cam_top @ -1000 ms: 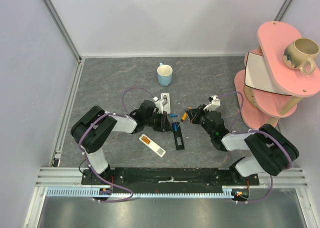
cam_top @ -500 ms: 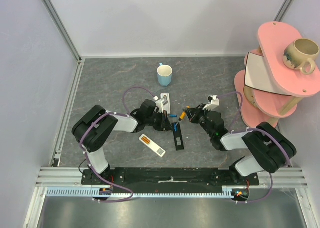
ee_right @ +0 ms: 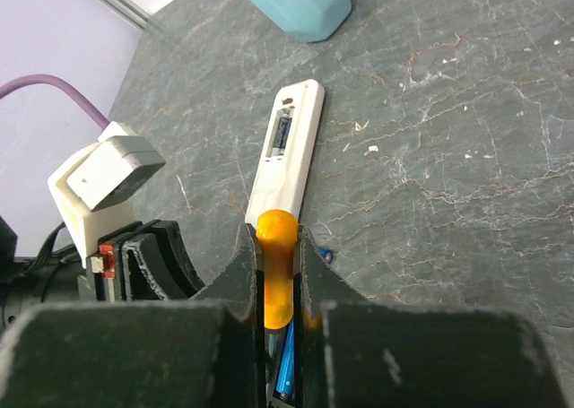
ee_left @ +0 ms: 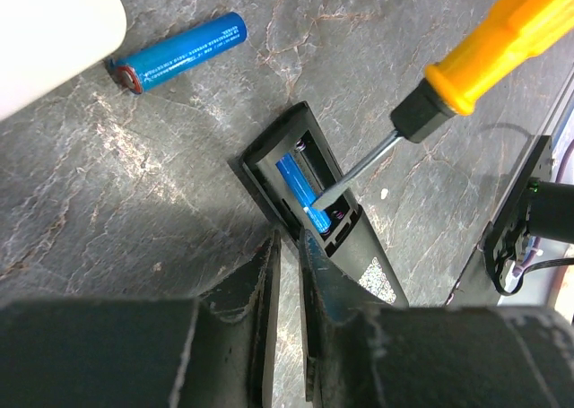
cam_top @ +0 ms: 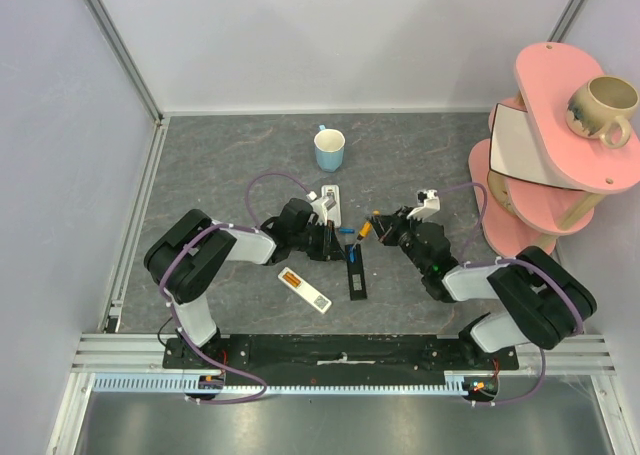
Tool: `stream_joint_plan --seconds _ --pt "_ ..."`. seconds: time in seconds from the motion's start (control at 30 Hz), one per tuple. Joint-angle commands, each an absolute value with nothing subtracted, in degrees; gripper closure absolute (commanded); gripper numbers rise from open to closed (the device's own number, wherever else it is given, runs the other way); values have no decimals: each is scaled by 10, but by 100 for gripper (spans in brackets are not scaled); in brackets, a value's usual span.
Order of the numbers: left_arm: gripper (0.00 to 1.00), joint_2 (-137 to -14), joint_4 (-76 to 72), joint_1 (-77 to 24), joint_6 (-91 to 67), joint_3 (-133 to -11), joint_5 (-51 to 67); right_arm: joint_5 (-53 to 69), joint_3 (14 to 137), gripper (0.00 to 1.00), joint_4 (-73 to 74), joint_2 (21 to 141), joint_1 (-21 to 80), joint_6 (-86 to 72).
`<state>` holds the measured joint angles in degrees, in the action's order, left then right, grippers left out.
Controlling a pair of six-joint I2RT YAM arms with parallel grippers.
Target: Unload the batteries from the remote control
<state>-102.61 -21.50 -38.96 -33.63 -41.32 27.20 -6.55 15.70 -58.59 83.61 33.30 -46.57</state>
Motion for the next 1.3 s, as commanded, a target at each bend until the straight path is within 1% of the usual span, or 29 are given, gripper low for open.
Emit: stream_joint_plan --seconds 0.0,0.37,0.83,1.13,1.27 --pt "80 -1047 -191 -388 -325 -417 243 -84 149 100 -607 805 335 -461" --pt "81 -1050 -194 -388 -325 -414 250 -115 142 100 -595 809 336 -451" --pt "81 -1056 -201 -388 -328 -416 258 -105 147 100 -617 859 336 -459" --pt "81 -1063 -207 -388 -331 -416 265 -77 137 100 -670 881 337 -499" --pt "81 -1066 -213 -388 -334 -415 268 -57 137 100 -713 919 336 -524"
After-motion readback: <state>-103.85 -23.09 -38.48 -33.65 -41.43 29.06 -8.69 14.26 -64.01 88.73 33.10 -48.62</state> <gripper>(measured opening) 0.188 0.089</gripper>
